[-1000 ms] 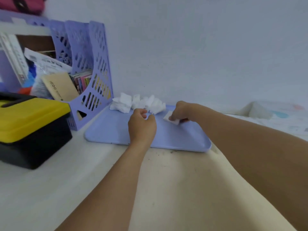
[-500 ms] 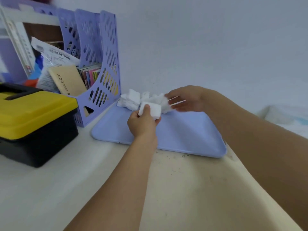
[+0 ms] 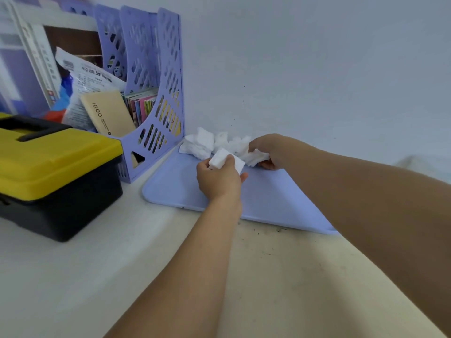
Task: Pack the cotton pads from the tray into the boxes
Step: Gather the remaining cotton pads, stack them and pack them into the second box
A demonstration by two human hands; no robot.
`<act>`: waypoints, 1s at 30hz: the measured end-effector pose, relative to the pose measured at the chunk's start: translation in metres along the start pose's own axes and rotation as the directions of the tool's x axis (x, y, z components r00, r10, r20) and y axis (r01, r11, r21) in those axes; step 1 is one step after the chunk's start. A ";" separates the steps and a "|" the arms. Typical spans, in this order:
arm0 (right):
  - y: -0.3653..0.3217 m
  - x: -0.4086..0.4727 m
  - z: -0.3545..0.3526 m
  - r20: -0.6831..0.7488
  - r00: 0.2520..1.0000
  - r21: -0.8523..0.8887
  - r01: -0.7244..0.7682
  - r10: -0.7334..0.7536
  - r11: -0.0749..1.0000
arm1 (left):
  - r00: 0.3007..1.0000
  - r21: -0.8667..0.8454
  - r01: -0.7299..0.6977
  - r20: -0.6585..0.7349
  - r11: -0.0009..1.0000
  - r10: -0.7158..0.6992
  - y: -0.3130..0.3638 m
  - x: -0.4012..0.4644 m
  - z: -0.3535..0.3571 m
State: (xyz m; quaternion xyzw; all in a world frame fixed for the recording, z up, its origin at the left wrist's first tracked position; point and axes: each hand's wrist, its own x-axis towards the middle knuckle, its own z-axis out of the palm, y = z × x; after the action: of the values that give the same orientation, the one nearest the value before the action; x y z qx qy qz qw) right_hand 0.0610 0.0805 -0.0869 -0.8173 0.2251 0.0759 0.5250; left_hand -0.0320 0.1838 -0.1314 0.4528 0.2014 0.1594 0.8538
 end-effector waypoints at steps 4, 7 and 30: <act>0.012 -0.016 -0.024 0.000 1.000 0.012 0.014 -0.014 1.000 | 0.998 0.064 -0.011 0.055 0.998 0.007 -0.001 -0.002 -0.002; 0.022 -0.046 -0.059 -0.058 0.989 0.153 0.147 -0.139 0.977 | 0.990 0.146 -0.044 0.140 0.988 0.024 0.000 -0.009 -0.001; 0.142 -0.183 -0.157 0.034 0.894 0.604 0.338 -0.447 0.722 | 0.708 0.420 -0.018 0.646 0.907 -0.285 -0.005 -0.140 0.006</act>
State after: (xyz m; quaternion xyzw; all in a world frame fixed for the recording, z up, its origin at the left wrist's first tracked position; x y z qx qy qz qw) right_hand -0.1827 -0.0557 -0.0696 -0.6349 0.0108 -0.0377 0.7716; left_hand -0.1496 0.1131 -0.1049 0.6258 -0.0728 -0.1300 0.7656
